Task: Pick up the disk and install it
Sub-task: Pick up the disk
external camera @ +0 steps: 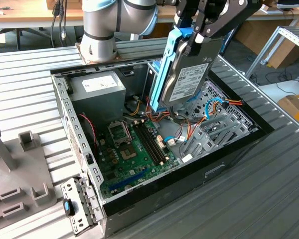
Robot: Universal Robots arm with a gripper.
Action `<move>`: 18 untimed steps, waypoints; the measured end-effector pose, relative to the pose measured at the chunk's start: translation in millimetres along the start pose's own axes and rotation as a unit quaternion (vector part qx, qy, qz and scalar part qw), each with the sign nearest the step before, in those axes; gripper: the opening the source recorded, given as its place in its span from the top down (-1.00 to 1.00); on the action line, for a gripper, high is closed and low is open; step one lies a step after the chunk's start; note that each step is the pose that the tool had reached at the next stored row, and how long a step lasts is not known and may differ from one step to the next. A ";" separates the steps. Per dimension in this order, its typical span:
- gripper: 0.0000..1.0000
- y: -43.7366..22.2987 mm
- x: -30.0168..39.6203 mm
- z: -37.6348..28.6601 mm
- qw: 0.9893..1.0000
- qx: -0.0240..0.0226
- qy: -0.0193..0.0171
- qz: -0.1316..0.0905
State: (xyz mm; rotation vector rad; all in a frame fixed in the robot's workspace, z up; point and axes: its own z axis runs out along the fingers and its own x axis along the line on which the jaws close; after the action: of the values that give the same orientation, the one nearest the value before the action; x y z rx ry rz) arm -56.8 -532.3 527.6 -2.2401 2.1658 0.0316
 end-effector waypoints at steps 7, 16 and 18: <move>0.26 -1.5 6.4 -0.2 1.000 0.000 0.000 0.000; 0.26 -3.9 14.2 -0.4 1.000 0.000 0.000 0.000; 0.26 -3.9 14.8 -0.4 1.000 0.000 0.000 0.000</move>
State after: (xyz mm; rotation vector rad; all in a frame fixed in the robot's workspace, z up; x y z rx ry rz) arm -52.5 -547.0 527.5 -2.2403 2.1661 0.0311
